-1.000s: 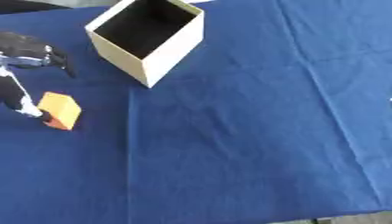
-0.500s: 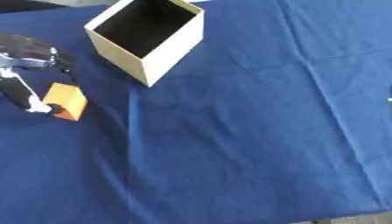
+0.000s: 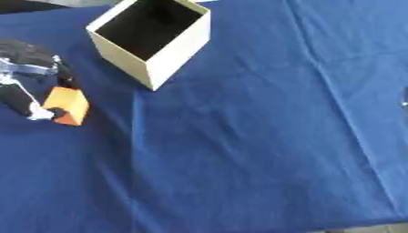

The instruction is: Pick up objects on the table and place them in the box.

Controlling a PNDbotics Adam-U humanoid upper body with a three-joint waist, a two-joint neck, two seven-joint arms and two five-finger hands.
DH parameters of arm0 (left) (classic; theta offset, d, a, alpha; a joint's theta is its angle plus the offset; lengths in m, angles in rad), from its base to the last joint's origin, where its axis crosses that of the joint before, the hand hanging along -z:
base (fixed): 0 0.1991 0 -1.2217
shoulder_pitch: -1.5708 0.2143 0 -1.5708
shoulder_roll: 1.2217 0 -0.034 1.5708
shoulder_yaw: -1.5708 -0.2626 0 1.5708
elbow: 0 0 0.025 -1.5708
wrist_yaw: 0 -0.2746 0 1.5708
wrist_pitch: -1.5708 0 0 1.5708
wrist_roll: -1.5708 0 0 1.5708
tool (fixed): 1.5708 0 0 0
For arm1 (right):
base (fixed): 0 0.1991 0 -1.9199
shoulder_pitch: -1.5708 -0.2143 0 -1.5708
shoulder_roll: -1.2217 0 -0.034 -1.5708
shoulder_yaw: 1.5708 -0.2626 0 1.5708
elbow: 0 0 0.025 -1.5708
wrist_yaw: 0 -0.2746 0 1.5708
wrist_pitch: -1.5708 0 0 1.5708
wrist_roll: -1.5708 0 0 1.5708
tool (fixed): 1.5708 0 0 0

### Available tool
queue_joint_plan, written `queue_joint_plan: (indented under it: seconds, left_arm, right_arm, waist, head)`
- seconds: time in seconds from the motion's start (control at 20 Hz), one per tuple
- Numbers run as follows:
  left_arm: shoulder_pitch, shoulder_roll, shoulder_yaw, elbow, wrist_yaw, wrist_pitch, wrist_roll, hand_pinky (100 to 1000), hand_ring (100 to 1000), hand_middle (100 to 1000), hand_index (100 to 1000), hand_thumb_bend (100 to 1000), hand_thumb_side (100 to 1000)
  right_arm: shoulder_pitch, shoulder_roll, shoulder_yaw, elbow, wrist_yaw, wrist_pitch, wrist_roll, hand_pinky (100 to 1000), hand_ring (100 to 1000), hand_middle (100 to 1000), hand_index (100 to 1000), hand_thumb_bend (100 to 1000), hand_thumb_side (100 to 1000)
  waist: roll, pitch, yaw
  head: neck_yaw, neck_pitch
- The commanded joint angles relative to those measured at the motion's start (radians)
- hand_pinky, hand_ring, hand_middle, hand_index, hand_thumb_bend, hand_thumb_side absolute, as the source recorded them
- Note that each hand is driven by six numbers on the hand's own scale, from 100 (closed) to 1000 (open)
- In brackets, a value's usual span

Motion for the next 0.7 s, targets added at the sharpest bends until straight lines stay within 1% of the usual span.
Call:
queue_joint_plan:
  seconds: [0.05, 0.15, 0.3, 0.55, 0.7]
  left_arm:
    - [-0.008, 0.029, 0.016, -0.022, -0.034, 0.020, 0.063, 357, 553, 462, 529, 100, 325]
    - [-0.004, 0.033, 0.018, -0.033, -0.043, 0.033, 0.107, 318, 519, 431, 498, 100, 326]
    - [0.000, 0.043, 0.023, -0.059, -0.049, 0.050, 0.153, 300, 507, 420, 488, 100, 330]
    - [-0.004, 0.061, 0.050, -0.120, -0.017, 0.078, 0.170, 292, 499, 415, 484, 100, 330]
    - [-0.026, 0.065, 0.073, -0.164, 0.026, 0.098, 0.166, 284, 492, 409, 479, 100, 338]
  right_arm:
    - [-0.009, -0.012, -0.012, -0.020, -0.009, 0.002, -0.001, 796, 701, 640, 755, 100, 873]
    - [-0.009, -0.012, -0.012, -0.020, -0.009, 0.002, -0.001, 797, 702, 641, 755, 100, 872]
    - [-0.008, -0.011, -0.013, -0.020, -0.009, 0.003, 0.000, 797, 702, 640, 755, 100, 873]
    - [-0.009, -0.014, -0.013, -0.020, -0.009, 0.002, 0.001, 797, 703, 641, 756, 100, 870]
    - [-0.010, -0.014, -0.013, -0.020, -0.010, 0.002, 0.002, 798, 703, 641, 756, 100, 869]
  waist:
    - [-0.004, -0.018, 0.000]
    - [-0.004, -0.019, 0.000]
    - [-0.004, -0.020, 0.000]
    - [-0.002, -0.022, 0.000]
    - [-0.001, -0.023, 0.000]
  head:
    - [-0.001, 0.003]
    - [-0.001, 0.004]
    - [0.000, 0.005]
    - [-0.001, 0.005]
    - [0.001, 0.004]
